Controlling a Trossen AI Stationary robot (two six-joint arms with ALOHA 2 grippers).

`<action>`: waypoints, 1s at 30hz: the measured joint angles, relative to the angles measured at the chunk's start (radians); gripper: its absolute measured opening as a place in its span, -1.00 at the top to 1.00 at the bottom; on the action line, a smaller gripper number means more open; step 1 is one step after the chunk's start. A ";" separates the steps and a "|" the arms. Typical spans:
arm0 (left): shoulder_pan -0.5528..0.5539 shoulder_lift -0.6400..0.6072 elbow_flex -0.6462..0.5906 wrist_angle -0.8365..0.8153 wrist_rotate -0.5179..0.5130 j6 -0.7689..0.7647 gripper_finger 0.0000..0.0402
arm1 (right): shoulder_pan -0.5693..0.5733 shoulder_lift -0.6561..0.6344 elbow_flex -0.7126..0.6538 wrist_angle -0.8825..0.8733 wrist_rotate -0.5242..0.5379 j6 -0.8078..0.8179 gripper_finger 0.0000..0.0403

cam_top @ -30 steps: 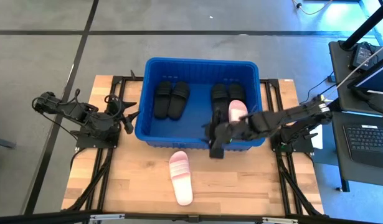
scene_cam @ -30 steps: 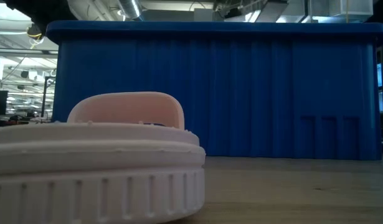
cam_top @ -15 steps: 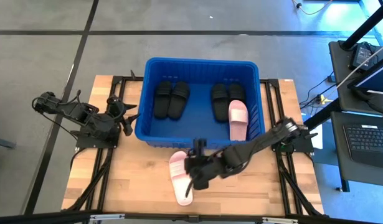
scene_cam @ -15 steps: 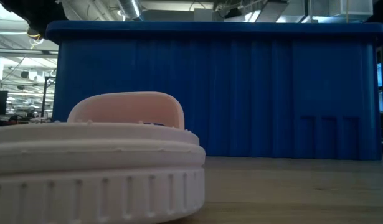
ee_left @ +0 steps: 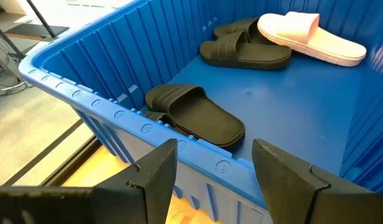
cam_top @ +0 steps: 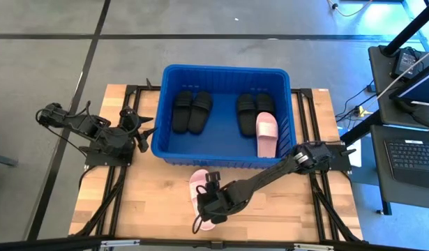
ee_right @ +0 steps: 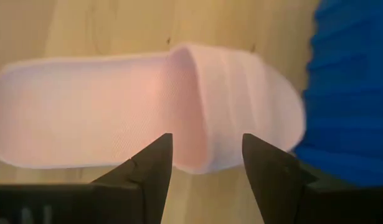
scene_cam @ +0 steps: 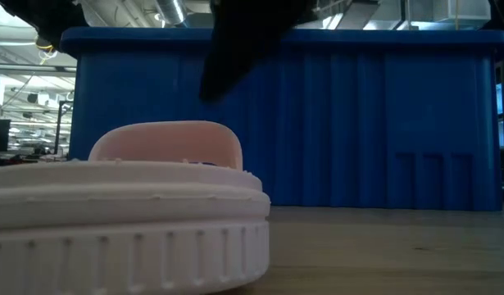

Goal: Pick and place slides into bin
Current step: Put the pink slide into the blue bin

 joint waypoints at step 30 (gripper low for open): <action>0.000 0.000 0.000 0.000 0.038 -0.003 0.00 | -0.027 0.083 0.026 -0.011 0.111 0.080 0.89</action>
